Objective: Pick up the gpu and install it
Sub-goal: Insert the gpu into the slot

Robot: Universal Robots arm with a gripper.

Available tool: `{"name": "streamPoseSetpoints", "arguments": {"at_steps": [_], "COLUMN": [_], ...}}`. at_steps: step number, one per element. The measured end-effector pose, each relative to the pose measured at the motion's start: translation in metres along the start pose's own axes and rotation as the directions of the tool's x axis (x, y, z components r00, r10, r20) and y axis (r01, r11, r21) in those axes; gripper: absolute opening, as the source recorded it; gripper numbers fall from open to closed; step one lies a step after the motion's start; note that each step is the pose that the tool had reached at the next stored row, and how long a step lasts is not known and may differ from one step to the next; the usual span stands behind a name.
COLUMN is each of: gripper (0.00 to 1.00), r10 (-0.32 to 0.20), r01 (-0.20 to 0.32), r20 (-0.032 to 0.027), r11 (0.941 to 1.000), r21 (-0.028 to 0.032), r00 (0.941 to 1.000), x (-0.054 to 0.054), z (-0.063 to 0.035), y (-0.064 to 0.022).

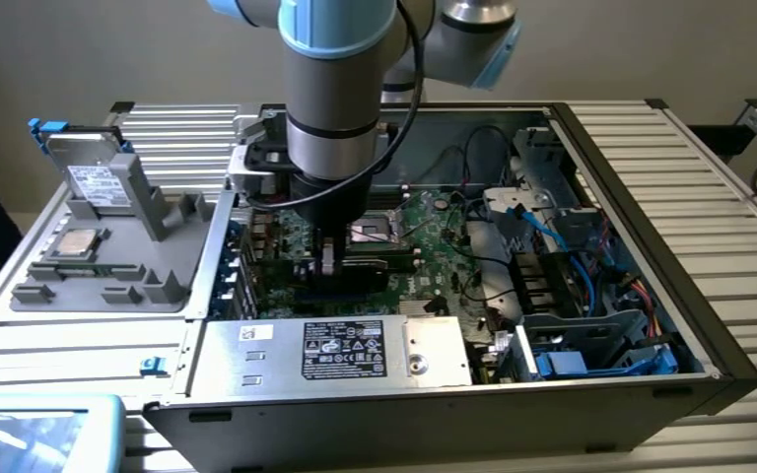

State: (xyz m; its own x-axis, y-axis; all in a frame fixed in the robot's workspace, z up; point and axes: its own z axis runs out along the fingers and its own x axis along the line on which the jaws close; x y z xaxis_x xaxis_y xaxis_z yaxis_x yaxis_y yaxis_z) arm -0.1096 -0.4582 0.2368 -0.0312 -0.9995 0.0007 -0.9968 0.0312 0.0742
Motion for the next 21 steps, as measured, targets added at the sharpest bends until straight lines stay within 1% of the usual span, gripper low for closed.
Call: {"name": "streamPoseSetpoints", "arguments": {"at_steps": [2,9,12,13,15,17,19,20,21], "gripper": [0.29,0.29,0.29,0.29,0.29,0.29,0.29,0.29,0.29], "r10": [0.000,0.000,-0.002,-0.002,-0.003,-0.005,-0.005,-0.006,-0.006], "r01": [0.000,0.000,0.002,0.002,0.003,0.005,0.005,0.006,0.006], "r20": [-0.0001,-0.0001,0.0000,0.0000,0.0000,0.0003,0.0002,0.0001,0.0003], "r11": [1.0000,1.0000,1.0000,1.0000,0.9998,0.9997,0.9995,0.9994,0.9993], "r21": [0.0020,0.0030,0.0053,0.0079,0.0173,0.0233,0.0312,0.0345,0.0363], "r00": [1.0000,1.0000,1.0000,1.0000,1.0000,1.0000,1.0000,1.0000,1.0000], "x": [0.0001,0.0001,0.0001,0.0001,0.0001,0.0001,0.0001,0.0001,0.0001], "z": [0.0000,0.0001,0.0000,-0.0001,-0.0001,-0.0003,-0.0003,-0.0004,-0.0003], "y": [0.0011,0.0013,0.0014,0.0017,0.0024,0.0023,0.0024,0.0024,0.0024]}}
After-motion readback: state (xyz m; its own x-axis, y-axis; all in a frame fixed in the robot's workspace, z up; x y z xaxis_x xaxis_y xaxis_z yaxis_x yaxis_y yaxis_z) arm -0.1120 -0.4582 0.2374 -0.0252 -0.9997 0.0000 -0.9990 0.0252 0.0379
